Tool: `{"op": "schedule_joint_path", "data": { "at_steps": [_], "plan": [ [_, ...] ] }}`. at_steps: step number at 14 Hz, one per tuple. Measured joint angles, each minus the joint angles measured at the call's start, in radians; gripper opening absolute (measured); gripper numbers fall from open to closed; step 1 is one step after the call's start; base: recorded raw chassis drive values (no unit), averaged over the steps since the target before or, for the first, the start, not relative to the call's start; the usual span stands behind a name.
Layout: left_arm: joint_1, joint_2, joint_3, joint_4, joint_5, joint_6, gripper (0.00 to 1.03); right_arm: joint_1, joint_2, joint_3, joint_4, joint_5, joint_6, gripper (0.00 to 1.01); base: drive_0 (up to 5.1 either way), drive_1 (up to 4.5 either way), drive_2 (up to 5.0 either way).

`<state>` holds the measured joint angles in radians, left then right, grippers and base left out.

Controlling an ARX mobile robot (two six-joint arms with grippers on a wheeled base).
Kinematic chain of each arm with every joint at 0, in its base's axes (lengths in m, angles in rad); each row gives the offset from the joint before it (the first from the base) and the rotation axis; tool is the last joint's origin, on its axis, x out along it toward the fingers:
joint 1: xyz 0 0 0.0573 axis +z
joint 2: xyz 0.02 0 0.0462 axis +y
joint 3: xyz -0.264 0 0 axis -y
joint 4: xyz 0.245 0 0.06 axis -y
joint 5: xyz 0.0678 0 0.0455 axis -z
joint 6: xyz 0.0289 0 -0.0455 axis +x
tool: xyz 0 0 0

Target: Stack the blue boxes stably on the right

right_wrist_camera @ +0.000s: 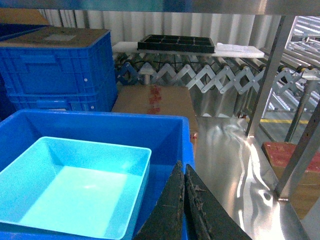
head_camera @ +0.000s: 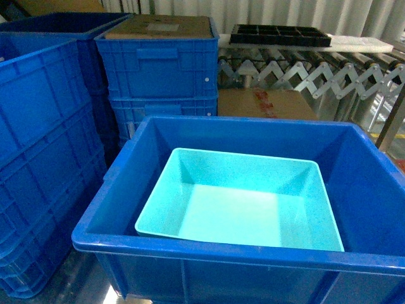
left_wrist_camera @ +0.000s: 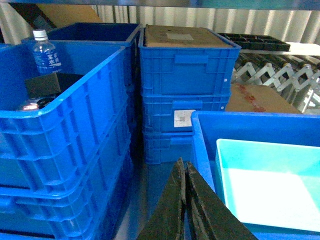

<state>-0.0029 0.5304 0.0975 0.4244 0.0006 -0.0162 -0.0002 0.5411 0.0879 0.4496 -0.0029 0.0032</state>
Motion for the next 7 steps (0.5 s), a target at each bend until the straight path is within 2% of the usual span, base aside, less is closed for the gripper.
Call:
{"op": "schedule_joint_path", "data": {
  "at_steps": [5, 7],
  "plan": [
    [0.001, -0.167, -0.055, -0.106, 0.000, 0.000, 0.02, 0.000, -0.166, -0.057, -0.100, 0.000, 0.000, 0.02, 0.0, 0.00, 0.0],
    [0.001, -0.210, -0.082, -0.111, -0.001, 0.000, 0.02, 0.000, -0.212, -0.075, -0.124, 0.000, 0.000, 0.02, 0.0, 0.00, 0.0]
  ]
}}
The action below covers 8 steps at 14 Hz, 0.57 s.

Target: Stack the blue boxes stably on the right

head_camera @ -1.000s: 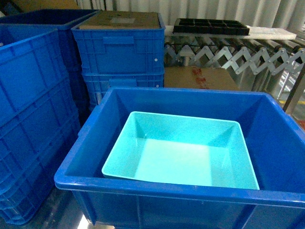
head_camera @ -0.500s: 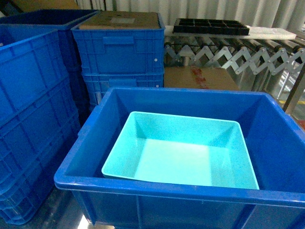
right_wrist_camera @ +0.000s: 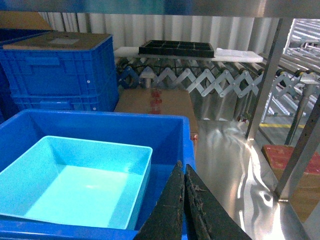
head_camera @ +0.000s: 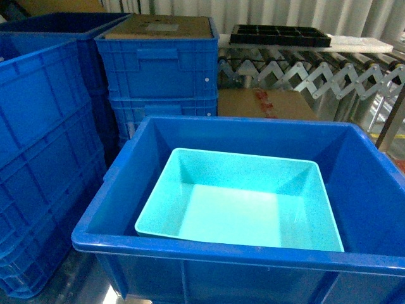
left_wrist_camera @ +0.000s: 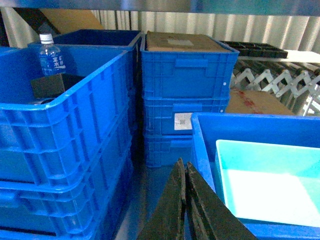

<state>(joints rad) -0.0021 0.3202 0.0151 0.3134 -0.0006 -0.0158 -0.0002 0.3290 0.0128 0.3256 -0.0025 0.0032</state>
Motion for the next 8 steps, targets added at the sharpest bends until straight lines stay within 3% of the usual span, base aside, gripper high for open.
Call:
{"op": "schedule_joint_path", "data": {
  "at_steps": [7, 8],
  "plan": [
    [0.000, -0.150, 0.000, -0.144, 0.000, 0.000, 0.02, 0.000, -0.158, 0.000, -0.154, 0.000, 0.000, 0.02, 0.0, 0.00, 0.0],
    [0.000, -0.261, 0.001, -0.309, 0.004, 0.001, 0.02, 0.000, -0.256, 0.001, -0.303, -0.001, 0.000, 0.02, 0.0, 0.00, 0.0]
  ]
}}
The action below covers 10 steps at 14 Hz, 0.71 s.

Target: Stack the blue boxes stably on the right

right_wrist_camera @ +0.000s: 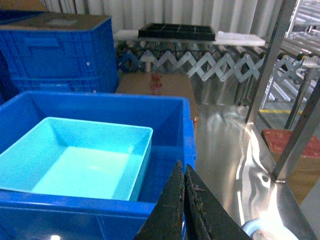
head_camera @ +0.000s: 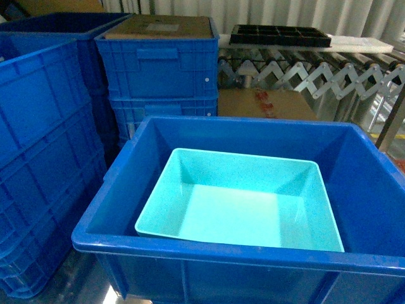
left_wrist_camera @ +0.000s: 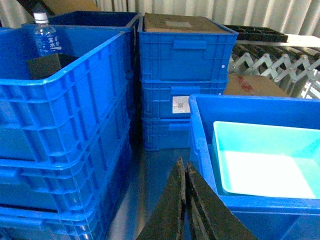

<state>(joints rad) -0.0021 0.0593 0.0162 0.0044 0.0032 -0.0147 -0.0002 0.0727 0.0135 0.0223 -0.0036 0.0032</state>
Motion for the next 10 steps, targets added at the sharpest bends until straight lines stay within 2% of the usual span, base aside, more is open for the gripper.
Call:
{"op": "schedule_joint_path", "data": {
  "at_steps": [1, 7, 8, 10],
  "plan": [
    [0.000, -0.049, 0.000, 0.009, -0.001, 0.000, 0.02, 0.000, -0.071, 0.000, -0.017, 0.002, 0.000, 0.02, 0.0, 0.00, 0.0],
    [0.000, -0.049, 0.000, -0.009, -0.005, 0.001, 0.02, 0.000, -0.068, 0.000, -0.027, 0.004, -0.001, 0.02, 0.0, 0.00, 0.0],
    [0.000, -0.049, 0.000, -0.009, -0.005, 0.001, 0.09, 0.000, -0.068, 0.000, -0.027, 0.004, -0.001, 0.16, 0.0, 0.00, 0.0],
    [0.000, -0.049, 0.000, -0.009, -0.005, 0.001, 0.35, 0.000, -0.068, 0.000, -0.027, 0.004, -0.001, 0.42, 0.0, 0.00, 0.0]
  ]
}}
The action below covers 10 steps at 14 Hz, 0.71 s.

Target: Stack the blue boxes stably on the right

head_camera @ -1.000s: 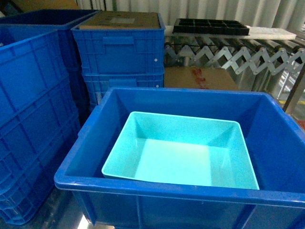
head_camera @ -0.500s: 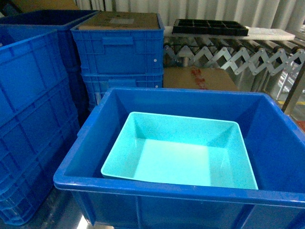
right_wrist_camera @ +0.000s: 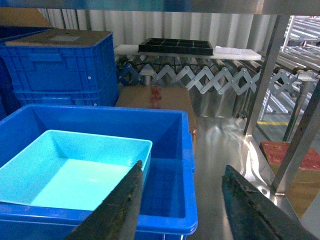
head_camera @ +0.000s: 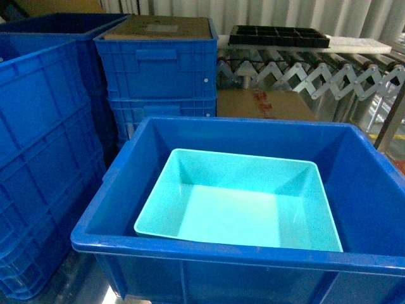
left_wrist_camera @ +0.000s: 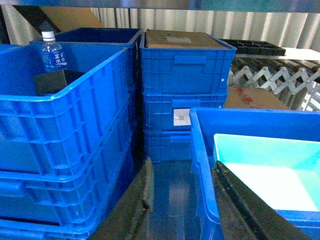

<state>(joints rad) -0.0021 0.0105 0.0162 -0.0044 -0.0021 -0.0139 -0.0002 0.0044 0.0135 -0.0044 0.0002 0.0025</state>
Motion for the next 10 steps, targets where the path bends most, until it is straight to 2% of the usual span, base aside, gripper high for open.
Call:
{"op": "schedule_joint_path", "data": {
  "at_steps": [4, 5, 10],
  "plan": [
    [0.000, 0.000, 0.000, 0.000, 0.000, 0.000, 0.91, 0.000, 0.000, 0.000, 0.000, 0.000, 0.000, 0.99, 0.0, 0.00, 0.0],
    [0.000, 0.000, 0.000, 0.000, 0.000, 0.000, 0.97, 0.000, 0.000, 0.000, 0.000, 0.000, 0.000, 0.98, 0.0, 0.00, 0.0],
    [0.000, 0.000, 0.000, 0.000, 0.000, 0.000, 0.98, 0.000, 0.000, 0.000, 0.000, 0.000, 0.000, 0.98, 0.0, 0.00, 0.0]
  ]
}}
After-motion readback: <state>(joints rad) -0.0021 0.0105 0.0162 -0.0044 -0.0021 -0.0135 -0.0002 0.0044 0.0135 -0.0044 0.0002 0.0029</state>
